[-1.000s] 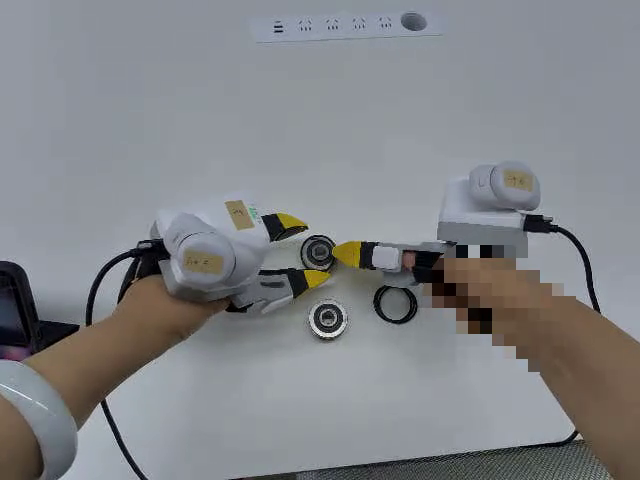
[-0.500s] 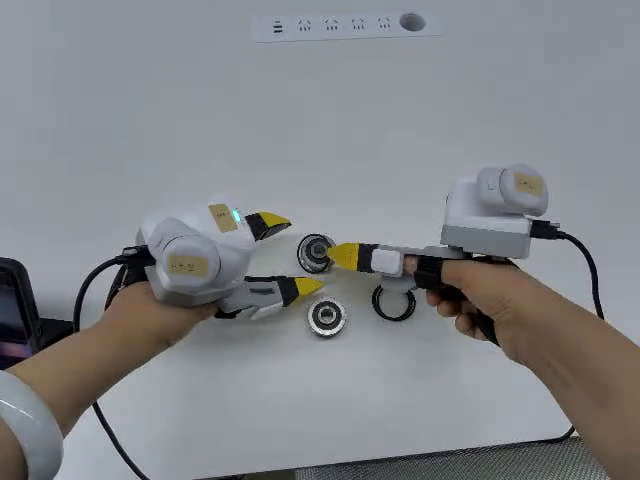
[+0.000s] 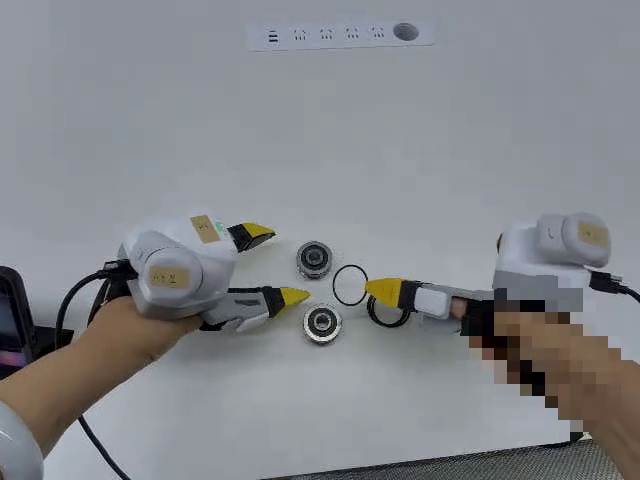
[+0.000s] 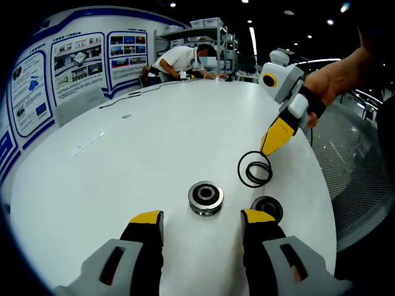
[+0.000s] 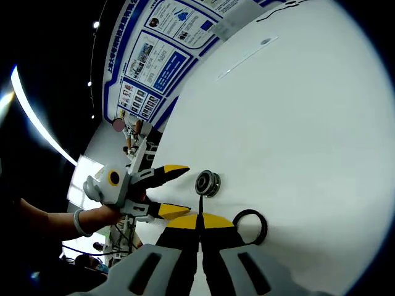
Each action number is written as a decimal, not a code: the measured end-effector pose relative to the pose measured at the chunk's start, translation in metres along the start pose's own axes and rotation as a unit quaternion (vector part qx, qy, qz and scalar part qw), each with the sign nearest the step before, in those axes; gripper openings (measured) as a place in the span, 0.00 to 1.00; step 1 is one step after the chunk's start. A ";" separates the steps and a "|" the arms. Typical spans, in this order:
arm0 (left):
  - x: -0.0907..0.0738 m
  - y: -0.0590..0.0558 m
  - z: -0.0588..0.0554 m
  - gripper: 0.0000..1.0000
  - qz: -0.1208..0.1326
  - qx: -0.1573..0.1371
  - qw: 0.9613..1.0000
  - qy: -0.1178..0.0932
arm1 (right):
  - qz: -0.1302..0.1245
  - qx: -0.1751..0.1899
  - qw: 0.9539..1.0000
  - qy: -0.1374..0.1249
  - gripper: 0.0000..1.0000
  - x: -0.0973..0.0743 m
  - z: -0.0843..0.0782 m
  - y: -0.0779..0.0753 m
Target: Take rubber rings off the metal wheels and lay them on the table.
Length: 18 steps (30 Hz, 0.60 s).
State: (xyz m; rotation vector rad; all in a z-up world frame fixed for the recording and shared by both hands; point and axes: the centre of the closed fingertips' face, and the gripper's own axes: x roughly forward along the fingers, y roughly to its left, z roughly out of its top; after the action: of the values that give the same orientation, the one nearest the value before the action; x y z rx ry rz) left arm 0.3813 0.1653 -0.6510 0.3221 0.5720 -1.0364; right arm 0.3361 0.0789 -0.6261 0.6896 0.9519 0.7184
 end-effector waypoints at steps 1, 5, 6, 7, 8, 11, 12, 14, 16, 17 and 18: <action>0.000 0.000 0.000 0.52 0.000 0.000 1.000 0.000 | -0.003 0.001 1.000 -0.001 0.02 -0.002 -0.001 -0.002; -0.002 -0.001 -0.001 0.52 0.000 -0.001 1.000 0.000 | -0.014 0.009 1.000 -0.004 0.02 -0.011 -0.003 -0.010; -0.002 -0.001 -0.001 0.51 0.000 -0.002 1.000 0.001 | -0.016 0.010 1.000 -0.004 0.02 -0.012 -0.004 -0.013; -0.002 -0.002 -0.001 0.51 0.000 -0.001 1.000 0.002 | -0.020 0.011 1.000 -0.003 0.02 -0.013 -0.004 -0.015; -0.003 -0.002 -0.001 0.51 0.000 -0.001 1.000 0.001 | -0.024 0.012 1.000 -0.003 0.02 -0.014 -0.005 -0.020; -0.004 -0.002 -0.002 0.51 0.001 -0.001 1.000 0.002 | -0.037 0.013 0.999 0.004 0.02 -0.016 -0.008 -0.030; -0.005 -0.002 -0.002 0.50 0.002 -0.002 1.000 0.002 | -0.040 0.013 0.999 0.006 0.02 -0.016 -0.009 -0.033; -0.007 -0.002 -0.002 0.50 0.003 -0.001 1.000 0.003 | -0.047 0.015 0.999 0.007 0.02 -0.017 -0.011 -0.038; -0.009 -0.002 -0.002 0.50 0.005 -0.002 1.000 0.002 | -0.052 0.013 0.999 0.009 0.02 -0.017 -0.012 -0.039; -0.010 -0.002 -0.002 0.50 0.006 -0.002 1.000 0.002 | -0.053 0.011 0.998 0.008 0.02 -0.018 -0.012 -0.040; -0.011 -0.002 -0.003 0.50 0.007 -0.003 1.000 0.001 | -0.055 0.008 0.998 0.006 0.02 -0.018 -0.012 -0.040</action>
State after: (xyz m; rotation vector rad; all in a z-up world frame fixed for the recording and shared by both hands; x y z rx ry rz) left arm 0.3748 0.1737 -0.6466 0.3220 0.5745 -1.0215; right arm 0.3281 0.0441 -0.6538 0.6424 1.0003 0.6198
